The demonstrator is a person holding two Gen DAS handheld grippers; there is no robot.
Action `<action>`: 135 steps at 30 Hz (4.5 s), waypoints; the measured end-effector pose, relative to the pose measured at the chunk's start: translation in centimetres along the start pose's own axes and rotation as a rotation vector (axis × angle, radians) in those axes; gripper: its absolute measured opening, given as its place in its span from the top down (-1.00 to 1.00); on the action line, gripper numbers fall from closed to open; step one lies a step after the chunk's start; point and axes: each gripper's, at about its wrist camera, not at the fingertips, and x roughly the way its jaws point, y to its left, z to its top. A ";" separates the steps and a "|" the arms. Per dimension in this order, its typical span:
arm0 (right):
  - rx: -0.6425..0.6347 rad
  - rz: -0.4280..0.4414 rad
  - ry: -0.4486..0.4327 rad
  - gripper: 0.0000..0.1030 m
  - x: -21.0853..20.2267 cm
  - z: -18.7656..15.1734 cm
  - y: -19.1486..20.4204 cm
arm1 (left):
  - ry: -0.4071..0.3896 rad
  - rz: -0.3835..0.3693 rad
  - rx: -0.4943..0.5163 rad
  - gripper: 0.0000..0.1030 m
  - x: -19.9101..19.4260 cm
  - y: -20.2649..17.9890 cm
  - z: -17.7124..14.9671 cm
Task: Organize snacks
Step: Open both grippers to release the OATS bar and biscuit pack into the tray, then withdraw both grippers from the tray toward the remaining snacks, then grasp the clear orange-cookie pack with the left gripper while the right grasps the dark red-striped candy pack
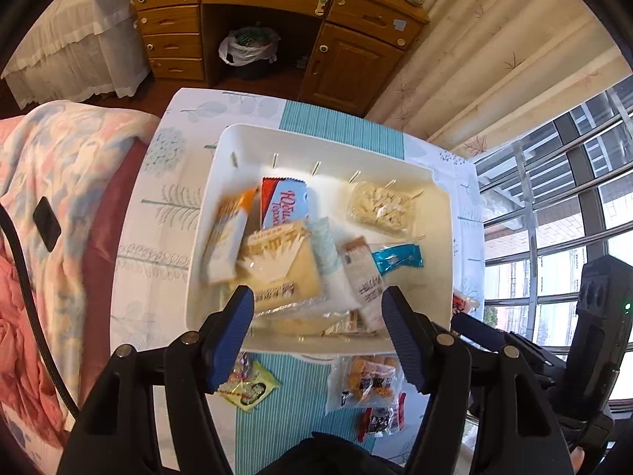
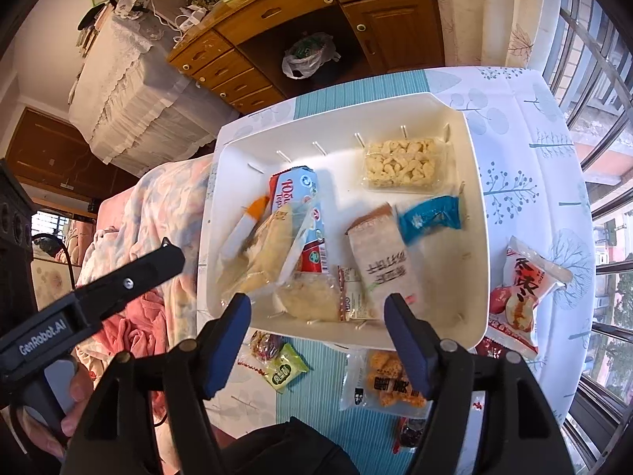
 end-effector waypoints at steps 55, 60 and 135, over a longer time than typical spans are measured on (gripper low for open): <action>0.138 -0.195 -0.297 -0.37 -7.1 -26.1 -0.7 | -0.035 -0.010 0.157 -0.56 -6.6 5.9 -23.3; 0.067 -0.224 -0.284 -0.37 -7.7 -25.5 -3.5 | -0.014 0.009 0.118 -0.58 -5.1 3.6 -23.4; -0.918 -0.073 -0.152 0.07 8.2 -25.5 -10.0 | 0.238 0.215 -0.032 -0.64 20.8 -10.4 -17.0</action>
